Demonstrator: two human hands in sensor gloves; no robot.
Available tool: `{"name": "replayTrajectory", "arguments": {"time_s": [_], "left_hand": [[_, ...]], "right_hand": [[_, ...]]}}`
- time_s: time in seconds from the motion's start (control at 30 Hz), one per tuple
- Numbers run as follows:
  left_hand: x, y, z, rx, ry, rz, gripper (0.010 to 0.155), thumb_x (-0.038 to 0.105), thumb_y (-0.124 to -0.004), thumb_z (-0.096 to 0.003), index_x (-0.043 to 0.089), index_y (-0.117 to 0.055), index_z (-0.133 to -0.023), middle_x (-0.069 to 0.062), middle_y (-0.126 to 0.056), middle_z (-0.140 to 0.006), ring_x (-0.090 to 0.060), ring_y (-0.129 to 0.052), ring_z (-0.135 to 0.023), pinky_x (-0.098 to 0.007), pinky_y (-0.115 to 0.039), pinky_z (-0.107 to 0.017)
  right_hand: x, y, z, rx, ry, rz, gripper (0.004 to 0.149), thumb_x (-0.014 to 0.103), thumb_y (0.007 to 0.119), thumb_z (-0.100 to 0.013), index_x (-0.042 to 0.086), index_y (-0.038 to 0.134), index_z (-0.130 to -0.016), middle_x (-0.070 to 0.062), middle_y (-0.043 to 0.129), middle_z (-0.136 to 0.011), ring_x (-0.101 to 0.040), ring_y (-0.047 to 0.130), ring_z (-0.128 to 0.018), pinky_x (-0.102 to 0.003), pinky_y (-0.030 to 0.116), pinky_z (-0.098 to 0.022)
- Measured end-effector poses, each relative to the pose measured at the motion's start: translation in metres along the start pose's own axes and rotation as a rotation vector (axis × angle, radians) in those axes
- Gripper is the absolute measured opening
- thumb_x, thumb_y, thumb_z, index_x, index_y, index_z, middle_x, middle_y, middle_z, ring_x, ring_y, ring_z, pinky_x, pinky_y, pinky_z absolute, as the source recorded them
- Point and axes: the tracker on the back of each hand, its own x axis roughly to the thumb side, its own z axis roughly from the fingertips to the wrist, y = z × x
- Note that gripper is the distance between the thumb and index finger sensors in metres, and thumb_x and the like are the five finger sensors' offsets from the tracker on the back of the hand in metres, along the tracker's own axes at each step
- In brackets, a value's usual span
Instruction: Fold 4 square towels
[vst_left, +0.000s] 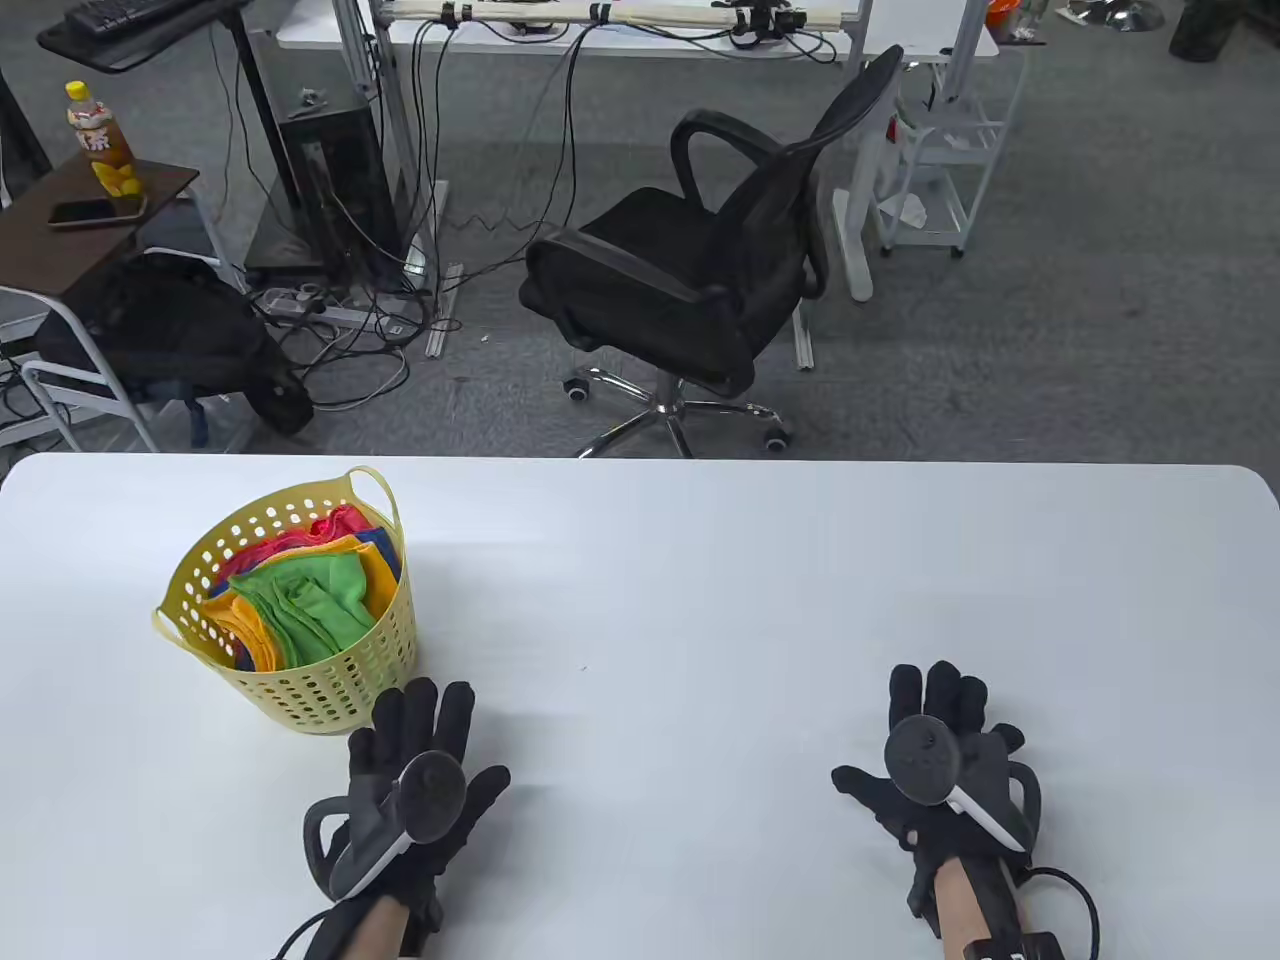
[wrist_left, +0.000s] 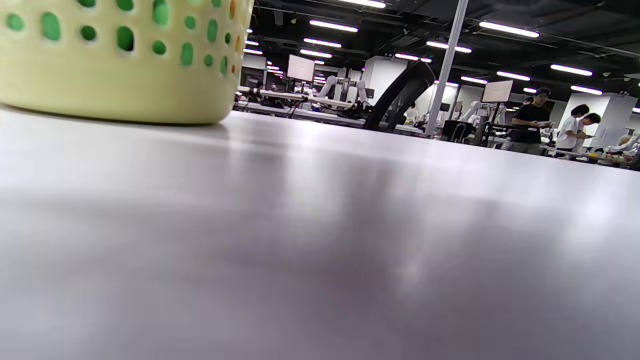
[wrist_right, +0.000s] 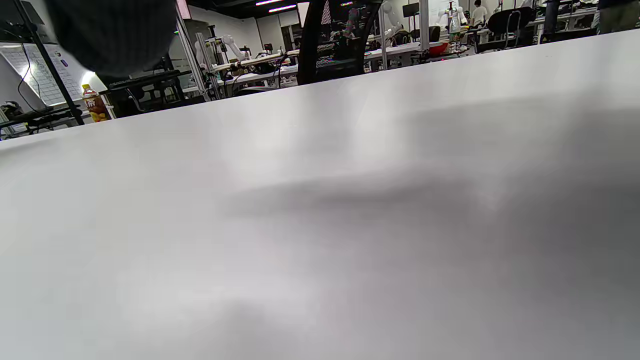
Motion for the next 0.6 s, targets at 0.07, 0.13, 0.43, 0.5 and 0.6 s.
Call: {"name": "replayTrajectory", "arguments": {"time_s": [0.07, 0.13, 0.43, 0.5, 0.6], "left_hand": [[0.0, 0.001, 0.0, 0.004, 0.001, 0.001, 0.088, 0.073, -0.057, -0.0439, 0.039, -0.018, -0.115, -0.003, -0.022, -0.125, -0.041, -0.028, -0.119, -0.062, -0.036, -0.087], [-0.001, 0.0, 0.0, 0.003, 0.005, 0.009, 0.088, 0.073, -0.057, -0.044, 0.039, -0.018, -0.115, -0.003, -0.022, -0.125, -0.04, -0.028, -0.119, -0.062, -0.036, -0.087], [0.003, -0.004, 0.0, -0.015, -0.01, 0.006, 0.087, 0.072, -0.059, -0.0448, 0.038, -0.019, -0.115, -0.002, -0.023, -0.125, -0.04, -0.029, -0.118, -0.061, -0.036, -0.087], [0.01, 0.005, 0.003, 0.018, -0.028, 0.007, 0.087, 0.071, -0.061, -0.0452, 0.038, -0.02, -0.115, 0.0, -0.027, -0.125, -0.039, -0.033, -0.119, -0.061, -0.037, -0.087], [0.019, 0.028, 0.008, 0.105, -0.025, 0.041, 0.084, 0.067, -0.064, -0.0468, 0.036, -0.027, -0.115, 0.002, -0.038, -0.124, -0.035, -0.043, -0.118, -0.058, -0.042, -0.087]], "right_hand": [[0.002, -0.002, 0.001, -0.002, -0.011, -0.006, 0.111, 0.06, 0.077, -0.043, 0.009, 0.0, -0.105, -0.038, -0.004, -0.107, -0.061, 0.002, -0.093, -0.084, 0.017, -0.054], [0.004, -0.005, 0.003, -0.015, -0.019, -0.015, 0.111, 0.06, 0.077, -0.043, 0.009, 0.0, -0.105, -0.038, -0.004, -0.107, -0.061, 0.002, -0.093, -0.084, 0.016, -0.054], [-0.004, -0.006, 0.001, -0.013, 0.012, -0.017, 0.111, 0.059, 0.077, -0.043, 0.009, 0.001, -0.106, -0.038, -0.004, -0.107, -0.061, 0.002, -0.093, -0.084, 0.016, -0.054], [-0.005, -0.007, 0.001, -0.019, 0.009, -0.029, 0.111, 0.059, 0.077, -0.043, 0.009, 0.001, -0.106, -0.038, -0.004, -0.107, -0.061, 0.002, -0.093, -0.084, 0.016, -0.054], [-0.005, -0.007, 0.001, -0.02, 0.0, -0.04, 0.111, 0.059, 0.077, -0.043, 0.009, 0.001, -0.106, -0.038, -0.004, -0.107, -0.061, 0.002, -0.093, -0.084, 0.016, -0.054]]}}
